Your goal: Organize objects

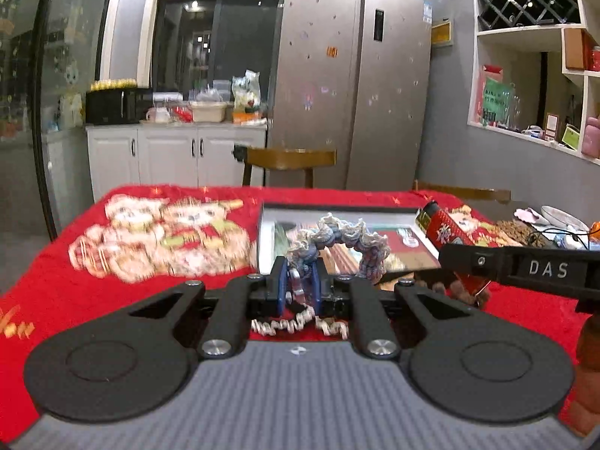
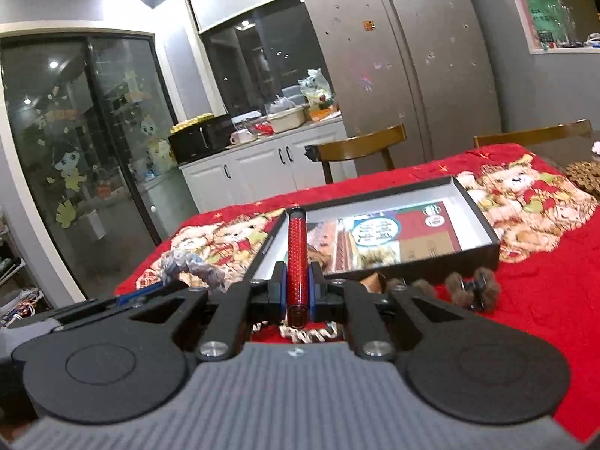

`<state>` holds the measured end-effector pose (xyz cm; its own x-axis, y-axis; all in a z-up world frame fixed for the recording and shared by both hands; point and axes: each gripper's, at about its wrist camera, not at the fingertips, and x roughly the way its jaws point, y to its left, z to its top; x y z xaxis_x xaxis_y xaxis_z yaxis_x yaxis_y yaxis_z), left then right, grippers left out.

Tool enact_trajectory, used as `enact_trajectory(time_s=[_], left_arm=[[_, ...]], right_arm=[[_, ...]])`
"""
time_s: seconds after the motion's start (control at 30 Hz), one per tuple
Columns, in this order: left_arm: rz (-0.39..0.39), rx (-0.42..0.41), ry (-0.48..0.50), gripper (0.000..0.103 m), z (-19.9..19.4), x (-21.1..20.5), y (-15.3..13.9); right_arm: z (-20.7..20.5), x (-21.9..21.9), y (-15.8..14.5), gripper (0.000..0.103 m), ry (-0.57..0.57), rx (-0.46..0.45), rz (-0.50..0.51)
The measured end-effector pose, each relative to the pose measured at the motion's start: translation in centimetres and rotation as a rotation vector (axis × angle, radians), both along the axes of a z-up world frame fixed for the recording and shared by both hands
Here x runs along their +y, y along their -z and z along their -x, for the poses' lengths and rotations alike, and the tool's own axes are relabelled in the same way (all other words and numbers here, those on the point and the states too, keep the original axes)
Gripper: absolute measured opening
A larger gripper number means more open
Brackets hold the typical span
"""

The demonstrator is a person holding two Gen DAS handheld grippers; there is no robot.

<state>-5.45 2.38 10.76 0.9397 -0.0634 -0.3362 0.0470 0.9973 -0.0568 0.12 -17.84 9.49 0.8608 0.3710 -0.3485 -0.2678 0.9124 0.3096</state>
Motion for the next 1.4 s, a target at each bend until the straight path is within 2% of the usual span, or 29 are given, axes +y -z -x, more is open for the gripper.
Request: enact_trajectory(time_s=[0.1,0.37,0.47,0.77,1.07,1.17,1.4], left_arm=[[-0.027,-0.030,0.002,0.016,0.0,-0.4,-1.4],[-0.042,-0.085,0.032,0.016,-1.4,-1.0,-5.1],[-0.033,-0.098,0.033,0.016,-2.6,-0.6,-6.5],[-0.069,-0.137,0.012,0.016,-8.2,-0.6,-10.5],[-0.059,-0.133,-0.004,0.016,-15.6,-1.3,-12.1],[-0.070,-0.126,-0.014,0.016,-18.0,-1.5,-12.0],[-0.026,-0.110,-0.006,0.016,-22.9,-1.0,-10.6]], right_arm=[[-0.5,-0.2,-1.0,0.013,-0.009,-0.018,0.001],[-2.2,-1.3,-5.0,0.012,-0.021,-0.095,0.000],[-3.1,-1.7,-6.3,0.012,-0.024,-0.115,0.000],[-8.0,-1.8,-8.6,0.012,-0.035,-0.133,-0.035],[-13.9,-0.7,-8.3,0.013,-0.036,-0.098,-0.048],[-15.6,-0.6,-7.8,0.013,-0.034,-0.089,-0.062],[-18.5,0.3,-5.9,0.013,0.016,-0.088,-0.014]])
